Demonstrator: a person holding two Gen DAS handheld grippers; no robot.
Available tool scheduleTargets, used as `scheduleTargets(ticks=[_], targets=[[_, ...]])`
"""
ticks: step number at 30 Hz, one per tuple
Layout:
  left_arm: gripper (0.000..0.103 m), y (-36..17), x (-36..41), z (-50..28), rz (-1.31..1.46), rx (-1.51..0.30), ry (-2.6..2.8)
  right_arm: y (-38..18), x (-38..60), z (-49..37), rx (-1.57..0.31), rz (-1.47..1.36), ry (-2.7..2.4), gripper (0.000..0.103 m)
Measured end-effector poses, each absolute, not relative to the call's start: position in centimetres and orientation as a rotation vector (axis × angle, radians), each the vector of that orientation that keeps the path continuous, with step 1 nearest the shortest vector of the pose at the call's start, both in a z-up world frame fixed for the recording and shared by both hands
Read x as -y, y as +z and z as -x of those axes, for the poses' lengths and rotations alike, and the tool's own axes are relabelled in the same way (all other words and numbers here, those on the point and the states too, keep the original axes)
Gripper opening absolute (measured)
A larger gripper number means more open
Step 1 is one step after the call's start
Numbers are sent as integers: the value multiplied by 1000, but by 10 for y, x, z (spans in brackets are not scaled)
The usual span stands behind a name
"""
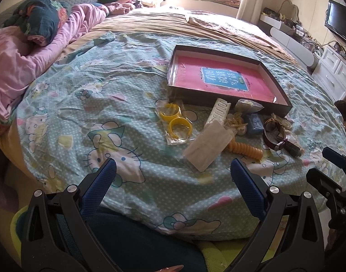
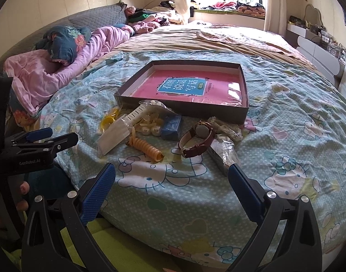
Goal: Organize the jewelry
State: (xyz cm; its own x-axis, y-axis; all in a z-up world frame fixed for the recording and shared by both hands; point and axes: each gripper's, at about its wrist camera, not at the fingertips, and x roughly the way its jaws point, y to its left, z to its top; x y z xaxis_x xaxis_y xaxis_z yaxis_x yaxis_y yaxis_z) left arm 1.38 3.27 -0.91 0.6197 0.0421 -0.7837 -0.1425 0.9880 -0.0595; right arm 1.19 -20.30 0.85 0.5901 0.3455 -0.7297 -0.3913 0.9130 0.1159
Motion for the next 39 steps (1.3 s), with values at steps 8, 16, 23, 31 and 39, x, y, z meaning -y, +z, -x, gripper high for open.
scheduleTargets(ticks=[8, 16, 23, 31, 39], targets=[[94, -20, -38, -31, 117, -942, 73, 7, 210, -35, -828, 46, 399, 99], [94, -30, -16, -53, 3, -956, -53, 2, 228, -55, -835, 38, 342, 99], [94, -44, 0, -68, -68, -981, -151, -13, 249, -68, -882, 15, 301, 99], [69, -57, 6, -78, -84, -1003, -199, -33, 256, -80, -929, -3, 317, 98], [44, -62, 8, -80, -80, -1002, -227, -47, 249, -85, -963, 18, 371, 70]])
